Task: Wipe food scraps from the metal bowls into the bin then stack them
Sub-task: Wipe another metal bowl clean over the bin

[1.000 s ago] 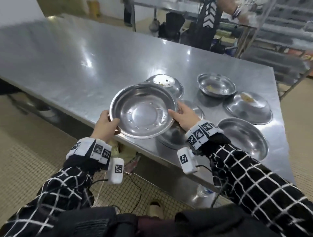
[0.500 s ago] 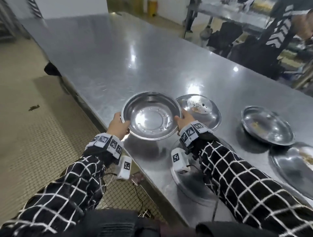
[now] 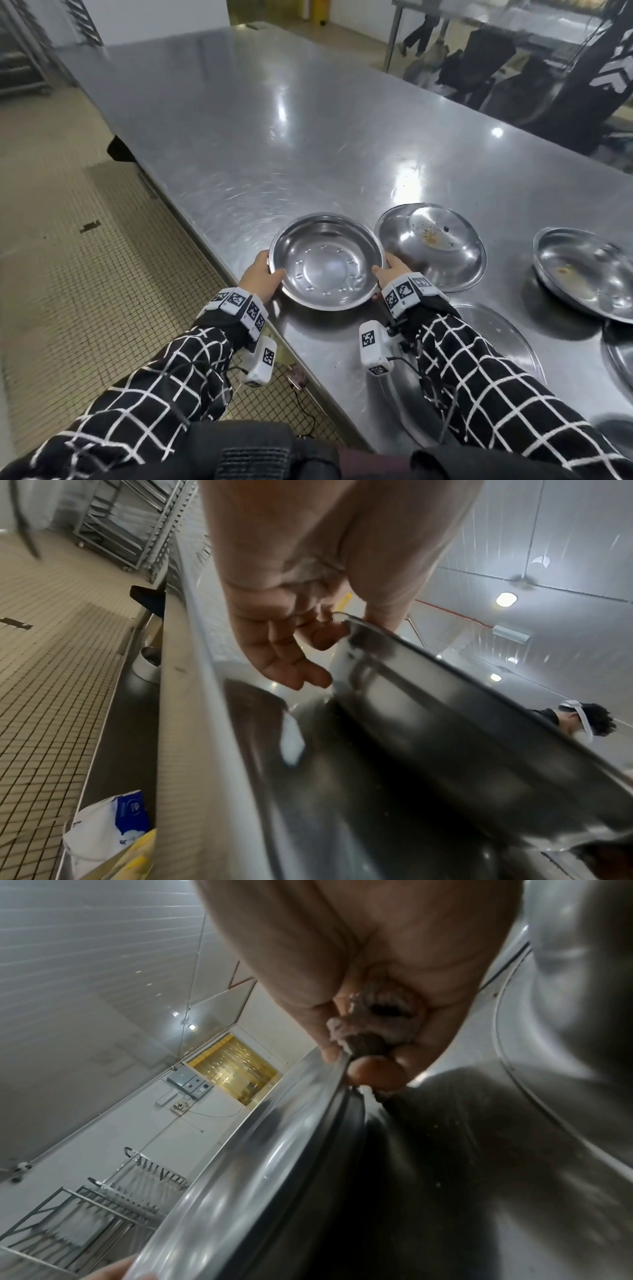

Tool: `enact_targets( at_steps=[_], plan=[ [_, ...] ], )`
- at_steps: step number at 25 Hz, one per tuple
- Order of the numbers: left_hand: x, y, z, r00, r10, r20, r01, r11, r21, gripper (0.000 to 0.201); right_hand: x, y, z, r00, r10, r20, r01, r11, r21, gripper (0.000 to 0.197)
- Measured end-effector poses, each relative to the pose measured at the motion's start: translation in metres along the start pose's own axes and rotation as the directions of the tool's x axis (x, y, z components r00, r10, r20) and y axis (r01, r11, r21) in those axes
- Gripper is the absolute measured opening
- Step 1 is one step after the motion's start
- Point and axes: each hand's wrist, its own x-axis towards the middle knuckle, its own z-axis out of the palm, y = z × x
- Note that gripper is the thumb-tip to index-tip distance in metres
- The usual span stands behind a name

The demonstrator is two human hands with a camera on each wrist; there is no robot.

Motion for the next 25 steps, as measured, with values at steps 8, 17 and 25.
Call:
enact_targets(
  at_steps=[8,17,25],
  plan=[
    [0.009,0.028,-0.005,0.951,0.305,-0.048,-0.268,0.893,0.361,0.053,-0.009,-0.008,-0.035,0.964,0.133,-0.228,-0.1,0.983,0.153,0.048],
    [0.007,0.181,0.118,0.715,0.52,0.467,-0.686,0.65,0.327,0.053,-0.06,0.058,-0.172,0.783,0.172,-0.598,0.099,0.914,0.392,0.026],
    [0.012,0.294,0.266,0.65,0.404,0.644,-0.707,0.632,0.317,0.054,-0.074,0.159,-0.284,0.634,0.419,-0.65,-0.061,0.865,0.499,0.023]
  ],
)
